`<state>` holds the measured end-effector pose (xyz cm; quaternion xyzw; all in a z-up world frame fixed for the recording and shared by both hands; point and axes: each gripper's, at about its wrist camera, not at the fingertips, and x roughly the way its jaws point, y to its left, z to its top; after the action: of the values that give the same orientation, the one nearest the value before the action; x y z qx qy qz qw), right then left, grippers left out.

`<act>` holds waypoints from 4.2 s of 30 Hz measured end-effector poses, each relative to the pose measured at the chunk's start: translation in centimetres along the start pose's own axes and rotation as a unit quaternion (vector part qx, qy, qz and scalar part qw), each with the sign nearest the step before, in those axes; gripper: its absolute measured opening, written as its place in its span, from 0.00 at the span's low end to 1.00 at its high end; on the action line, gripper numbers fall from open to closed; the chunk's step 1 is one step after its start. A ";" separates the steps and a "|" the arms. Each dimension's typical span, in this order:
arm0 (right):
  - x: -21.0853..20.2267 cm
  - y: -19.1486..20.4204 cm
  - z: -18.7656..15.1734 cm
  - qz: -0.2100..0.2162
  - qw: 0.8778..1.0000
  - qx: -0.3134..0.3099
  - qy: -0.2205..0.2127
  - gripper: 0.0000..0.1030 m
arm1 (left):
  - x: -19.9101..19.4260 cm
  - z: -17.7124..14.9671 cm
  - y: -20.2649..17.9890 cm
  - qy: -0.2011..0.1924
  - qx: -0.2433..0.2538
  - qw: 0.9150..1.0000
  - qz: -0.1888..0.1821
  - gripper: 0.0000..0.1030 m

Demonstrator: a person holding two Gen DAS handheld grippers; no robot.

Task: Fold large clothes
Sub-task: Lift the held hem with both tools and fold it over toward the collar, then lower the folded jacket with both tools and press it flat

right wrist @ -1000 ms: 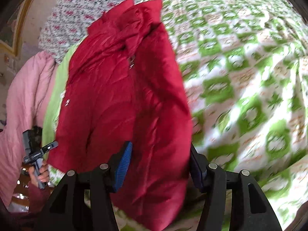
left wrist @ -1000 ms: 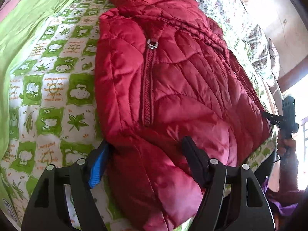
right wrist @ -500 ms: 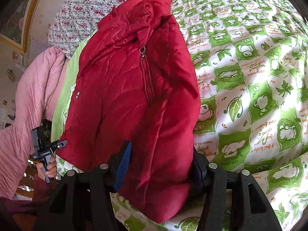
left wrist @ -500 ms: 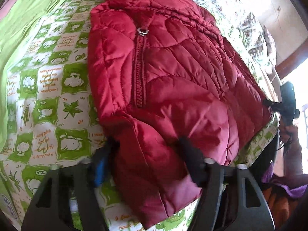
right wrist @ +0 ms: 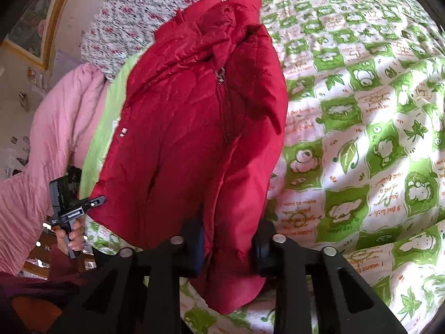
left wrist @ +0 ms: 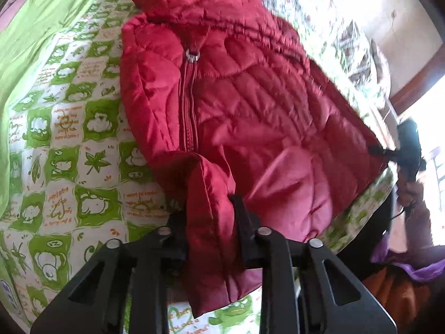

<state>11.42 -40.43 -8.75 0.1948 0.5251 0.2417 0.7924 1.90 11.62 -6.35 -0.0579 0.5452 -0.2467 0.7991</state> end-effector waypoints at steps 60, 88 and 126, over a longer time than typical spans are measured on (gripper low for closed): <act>5.9 -0.1 35.8 0.018 0.961 0.132 -0.245 0.17 | 0.9 37.1 5.3 -0.197 -0.096 0.975 0.035 0.13; 18.1 -3.8 41.2 -0.059 0.947 0.190 -0.252 0.17 | -2.2 38.5 7.8 -0.247 -0.068 0.966 0.017 0.45; 14.8 14.8 33.6 -0.149 0.933 -0.266 -0.190 0.63 | 14.9 39.5 -3.9 -0.106 0.037 0.991 0.065 0.39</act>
<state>44.80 -21.66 1.17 -0.0611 0.3039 0.2103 0.9272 40.33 -5.55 -1.73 -0.0184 0.4501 -0.2064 0.8686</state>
